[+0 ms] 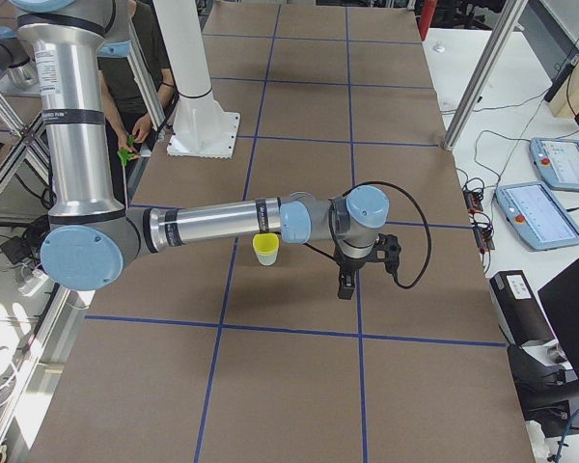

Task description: Transfer and stack yellow cup on green cup

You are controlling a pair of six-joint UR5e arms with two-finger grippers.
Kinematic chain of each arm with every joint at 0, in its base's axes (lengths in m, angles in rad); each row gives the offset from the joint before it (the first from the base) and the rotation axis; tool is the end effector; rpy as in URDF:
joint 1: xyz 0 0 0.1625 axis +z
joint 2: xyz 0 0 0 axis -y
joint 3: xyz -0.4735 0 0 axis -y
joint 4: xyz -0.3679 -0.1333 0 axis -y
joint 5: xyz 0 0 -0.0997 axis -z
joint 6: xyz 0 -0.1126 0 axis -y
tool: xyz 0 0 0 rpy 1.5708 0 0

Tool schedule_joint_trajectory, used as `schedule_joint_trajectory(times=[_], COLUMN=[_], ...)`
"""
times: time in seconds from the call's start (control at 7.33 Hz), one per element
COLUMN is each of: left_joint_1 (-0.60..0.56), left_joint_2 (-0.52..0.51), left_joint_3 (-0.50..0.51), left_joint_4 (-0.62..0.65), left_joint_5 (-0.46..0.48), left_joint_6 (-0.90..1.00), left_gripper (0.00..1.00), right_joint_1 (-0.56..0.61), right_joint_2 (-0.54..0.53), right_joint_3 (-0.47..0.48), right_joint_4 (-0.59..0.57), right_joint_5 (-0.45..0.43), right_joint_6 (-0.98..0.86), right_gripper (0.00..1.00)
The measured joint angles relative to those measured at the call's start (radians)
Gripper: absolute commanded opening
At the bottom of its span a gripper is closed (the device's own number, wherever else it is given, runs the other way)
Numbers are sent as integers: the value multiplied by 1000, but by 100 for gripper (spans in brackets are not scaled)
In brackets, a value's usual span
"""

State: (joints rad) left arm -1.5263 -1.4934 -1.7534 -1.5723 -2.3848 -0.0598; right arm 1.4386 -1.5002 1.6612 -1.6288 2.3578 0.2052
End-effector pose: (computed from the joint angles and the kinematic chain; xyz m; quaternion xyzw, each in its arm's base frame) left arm -0.0320 -0.4385 0.6622 0.0283 0.3973 0.0141 0.9171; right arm -0.0133 -0.5065 0.6447 -0.0174 -0.3855 0.0139 0.9225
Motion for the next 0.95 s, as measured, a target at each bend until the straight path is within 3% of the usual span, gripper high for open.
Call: schedule_joint_trajectory(times=[0.95], left_joint_1=[0], left_joint_2=[5], left_joint_3=[1], left_joint_4=[-6], left_joint_5=[-20], left_joint_6=[1], left_gripper=[100], right_joint_1=[0], right_joint_2=[1], right_joint_3=[-5], right_joint_4=[1], right_joint_5=[33], right_joint_6=[2], right_gripper=[100])
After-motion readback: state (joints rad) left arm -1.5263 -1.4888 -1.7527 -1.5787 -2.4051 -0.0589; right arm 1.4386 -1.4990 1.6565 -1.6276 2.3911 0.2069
